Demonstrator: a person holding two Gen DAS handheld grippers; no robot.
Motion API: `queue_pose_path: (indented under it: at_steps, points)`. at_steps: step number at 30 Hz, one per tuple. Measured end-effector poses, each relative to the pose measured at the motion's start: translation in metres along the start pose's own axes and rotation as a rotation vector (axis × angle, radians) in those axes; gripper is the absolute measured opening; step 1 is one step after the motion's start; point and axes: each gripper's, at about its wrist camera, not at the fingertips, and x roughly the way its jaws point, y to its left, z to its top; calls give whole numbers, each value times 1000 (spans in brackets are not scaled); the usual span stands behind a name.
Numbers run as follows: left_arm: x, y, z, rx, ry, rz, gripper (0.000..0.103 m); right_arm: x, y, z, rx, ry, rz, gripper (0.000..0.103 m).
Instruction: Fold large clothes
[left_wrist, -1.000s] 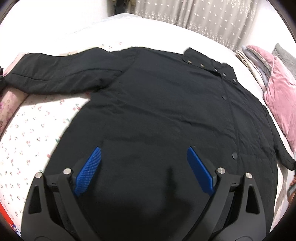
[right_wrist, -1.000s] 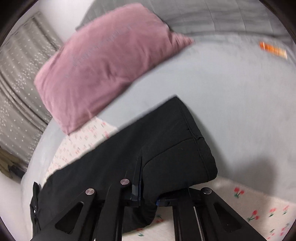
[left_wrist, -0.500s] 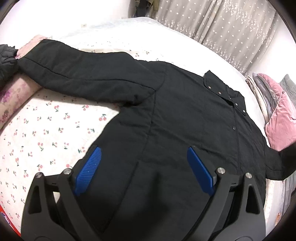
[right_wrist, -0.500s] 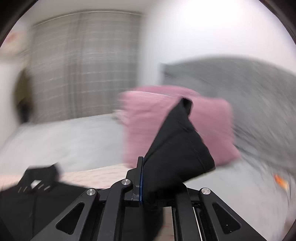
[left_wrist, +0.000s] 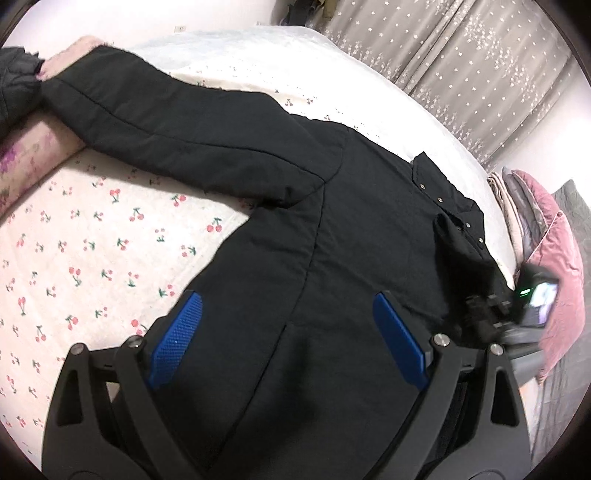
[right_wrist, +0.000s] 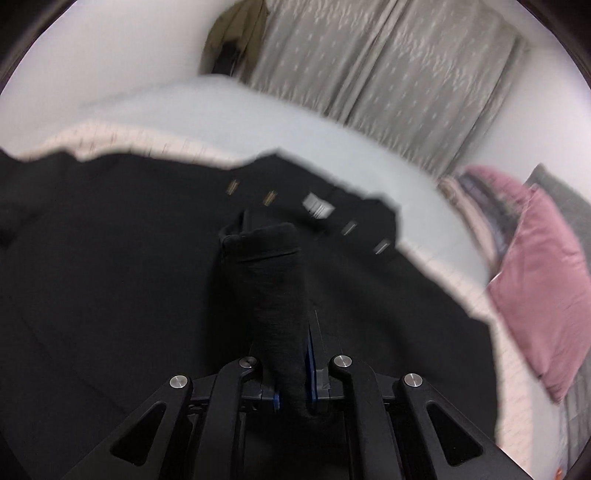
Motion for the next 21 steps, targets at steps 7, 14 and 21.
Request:
queue_pose_path:
  at_steps: [7,14,21]
  points:
    - [2,-7,-1,16,1,-1,94,-1,-9,2,73,45,158,32]
    - [3,-2,1,-5,4,3,94,-37,-34,-10,269,-48,403,61]
    - [4,-2,2,-3,0,12,94,0,-27,-34,263,52,319,64]
